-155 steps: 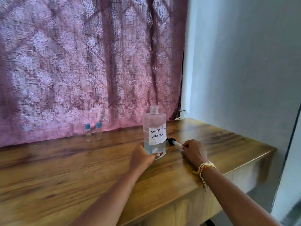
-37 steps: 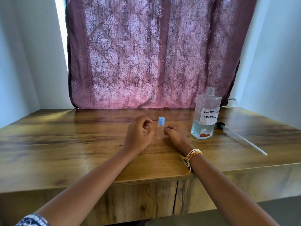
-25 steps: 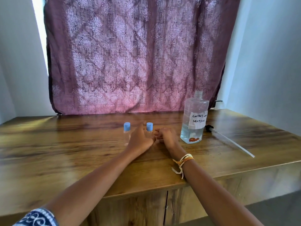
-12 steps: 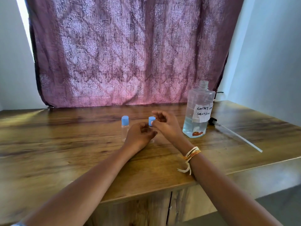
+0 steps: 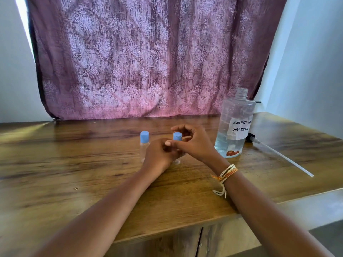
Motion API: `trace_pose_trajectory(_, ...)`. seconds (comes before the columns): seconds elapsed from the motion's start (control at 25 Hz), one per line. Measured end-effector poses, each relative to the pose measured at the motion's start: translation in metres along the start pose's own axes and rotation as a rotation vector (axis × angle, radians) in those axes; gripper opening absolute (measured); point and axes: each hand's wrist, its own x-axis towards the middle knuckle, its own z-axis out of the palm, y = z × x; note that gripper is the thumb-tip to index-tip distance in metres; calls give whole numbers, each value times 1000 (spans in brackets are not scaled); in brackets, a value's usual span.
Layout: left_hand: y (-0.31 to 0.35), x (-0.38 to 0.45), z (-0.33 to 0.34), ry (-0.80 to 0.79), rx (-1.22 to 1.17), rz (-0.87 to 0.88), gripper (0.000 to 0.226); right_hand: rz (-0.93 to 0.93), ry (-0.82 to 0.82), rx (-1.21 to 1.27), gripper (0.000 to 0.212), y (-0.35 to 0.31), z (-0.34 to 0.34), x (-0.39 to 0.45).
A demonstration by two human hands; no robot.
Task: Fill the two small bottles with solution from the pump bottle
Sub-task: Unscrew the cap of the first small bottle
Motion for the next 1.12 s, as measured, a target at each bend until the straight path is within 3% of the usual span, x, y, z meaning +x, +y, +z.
trace_pose_trajectory(0.48, 6, -6, 0, 12, -17, -20, 7, 56, 28, 103, 29, -2, -6, 0)
trace_pose_trajectory(0.72, 8, -6, 0, -15, -74, -68, 17, 42, -107, 178, 30, 1, -14, 1)
trace_pose_trajectory(0.88, 5, -6, -1, -14, -40, -40, 17, 57, -250, 112, 49, 0, -9, -2)
trace_pose_trajectory(1.0, 6, -7, -2, -9, -30, -24, 7, 78, -139, 56, 57, -4, -8, -2)
trace_pose_trajectory(1.12, 5, -7, 0, -2, -92, -43, 15, 87, -64, 166, 52, -2, -10, 0)
